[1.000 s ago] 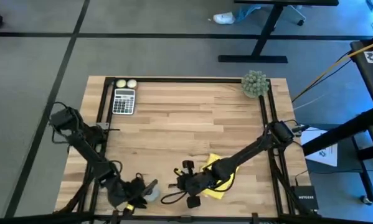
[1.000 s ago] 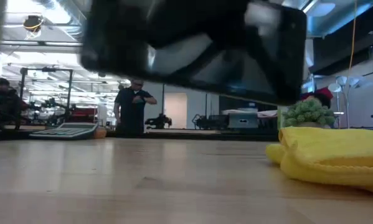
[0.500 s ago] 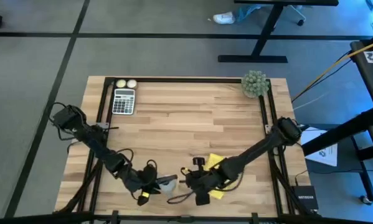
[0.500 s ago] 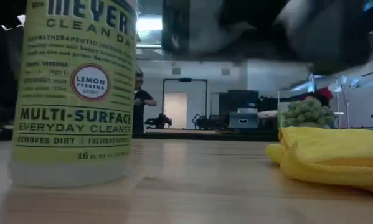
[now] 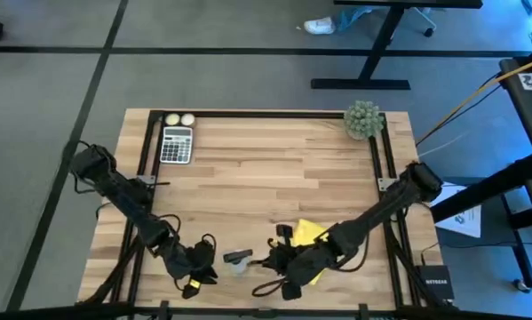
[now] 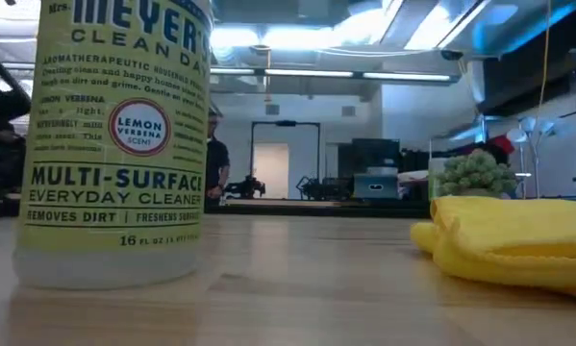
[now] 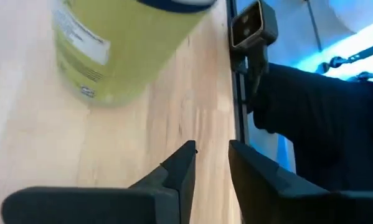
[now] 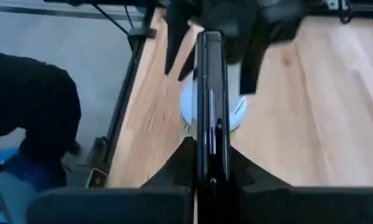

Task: Apply microfiber cloth
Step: Spray the front of the black cellphone with green spray bottle

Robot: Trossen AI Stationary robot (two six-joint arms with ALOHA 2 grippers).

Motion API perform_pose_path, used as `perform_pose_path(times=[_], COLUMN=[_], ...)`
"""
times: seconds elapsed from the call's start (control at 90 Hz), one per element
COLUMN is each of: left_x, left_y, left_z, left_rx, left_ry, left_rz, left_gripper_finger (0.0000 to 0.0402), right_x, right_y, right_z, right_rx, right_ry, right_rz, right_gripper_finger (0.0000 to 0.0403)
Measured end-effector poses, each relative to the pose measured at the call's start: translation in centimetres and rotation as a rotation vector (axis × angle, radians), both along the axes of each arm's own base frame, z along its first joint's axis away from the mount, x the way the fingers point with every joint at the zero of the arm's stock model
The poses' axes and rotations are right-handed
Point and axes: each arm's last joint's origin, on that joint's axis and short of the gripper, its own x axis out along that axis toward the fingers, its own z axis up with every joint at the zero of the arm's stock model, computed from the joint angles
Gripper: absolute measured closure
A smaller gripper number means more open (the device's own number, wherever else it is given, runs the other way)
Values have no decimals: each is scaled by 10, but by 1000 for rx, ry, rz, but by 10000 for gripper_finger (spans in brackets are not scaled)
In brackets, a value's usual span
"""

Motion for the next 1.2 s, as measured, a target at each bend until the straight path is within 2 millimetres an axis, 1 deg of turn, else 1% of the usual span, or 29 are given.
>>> perform_pose_path(times=[0.322,0.522,0.578,0.667,0.733,0.789,0.878,0.967,1.067,1.122,1.2], left_x=[0,-1,-1,-3,-8,-14,-25,-34,-42,-45,-45], left_y=[2,2,2,3,6,12,24,33,41,44,52], left_z=[1,1,1,4,11,18,33,52,71,78,85], left_rx=[15,22,26,28,55,105,222,323,387,415,457], left_ry=[-7,-7,-7,-10,-17,-28,-103,-228,-335,-364,-390], left_rz=[19,14,12,8,22,62,160,253,283,270,260], left_gripper_finger=[323,323,323,323,326,331,342,350,352,352,352], right_x=[10,17,15,3,-11,-21,-29,-36,-47,-52,-59], right_y=[-30,-44,-44,-45,-46,-48,-53,-64,-82,-95,-114], right_z=[-1,-2,-3,0,12,23,32,30,20,7,-9], right_rx=[-143,-198,-206,-227,-224,-250,-292,-305,-244,-198,-112], right_ry=[21,25,49,101,105,88,38,-7,-102,-164,-292], right_rz=[-60,-74,-72,-89,-119,-161,-219,-253,-286,-296,-306], right_gripper_finger=[395,395,395,395,395,395,395,395,395,395,395])
